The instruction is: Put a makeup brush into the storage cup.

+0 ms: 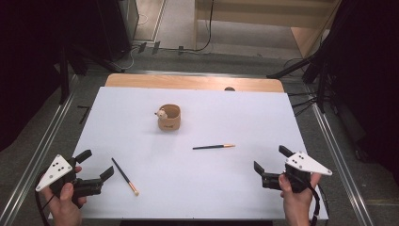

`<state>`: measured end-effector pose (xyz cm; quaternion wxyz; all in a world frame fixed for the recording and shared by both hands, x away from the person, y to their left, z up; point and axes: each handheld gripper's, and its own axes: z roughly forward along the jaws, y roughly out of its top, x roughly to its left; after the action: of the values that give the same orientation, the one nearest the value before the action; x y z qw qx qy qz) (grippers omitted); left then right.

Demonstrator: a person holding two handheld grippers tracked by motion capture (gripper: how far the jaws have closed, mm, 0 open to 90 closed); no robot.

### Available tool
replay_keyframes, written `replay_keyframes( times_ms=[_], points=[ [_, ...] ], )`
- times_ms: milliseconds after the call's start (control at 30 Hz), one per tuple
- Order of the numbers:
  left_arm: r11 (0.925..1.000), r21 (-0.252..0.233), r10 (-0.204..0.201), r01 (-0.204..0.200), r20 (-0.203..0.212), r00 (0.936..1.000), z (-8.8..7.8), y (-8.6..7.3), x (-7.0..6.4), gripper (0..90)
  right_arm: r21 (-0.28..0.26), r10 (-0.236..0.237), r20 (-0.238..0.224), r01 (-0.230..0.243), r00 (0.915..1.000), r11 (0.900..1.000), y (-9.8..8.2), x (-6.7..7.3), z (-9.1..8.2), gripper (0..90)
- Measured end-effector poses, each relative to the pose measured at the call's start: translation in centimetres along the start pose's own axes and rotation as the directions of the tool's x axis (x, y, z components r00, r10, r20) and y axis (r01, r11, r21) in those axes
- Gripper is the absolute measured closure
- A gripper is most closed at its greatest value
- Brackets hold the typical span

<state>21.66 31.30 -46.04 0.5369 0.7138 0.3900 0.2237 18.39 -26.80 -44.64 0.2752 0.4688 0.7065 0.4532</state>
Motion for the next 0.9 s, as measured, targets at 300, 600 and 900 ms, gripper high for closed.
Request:
replay_keyframes(
  times_ms=[300,600,900],
  points=[
    [0.9999,0.006,0.014,-0.014,0.005,0.9999,0.1,0.2,-0.5,0.0,0.028,-0.030,-0.061,0.032,0.9977,0.999,3.1,0.2,2.2,0.0],
    [0.9999,0.003,0.016,-0.016,0.006,0.9999,0.0,0.3,-0.6,0.0,0.092,-0.083,-0.131,0.095,0.9879,0.991,6.1,0.6,5.5,0.7],
    [0.9998,0.004,0.017,-0.017,0.008,0.9998,0.0,0.4,-0.6,0.0,0.213,-0.116,-0.232,0.166,0.9658,0.963,7.9,0.8,8.5,5.2]
  ],
)
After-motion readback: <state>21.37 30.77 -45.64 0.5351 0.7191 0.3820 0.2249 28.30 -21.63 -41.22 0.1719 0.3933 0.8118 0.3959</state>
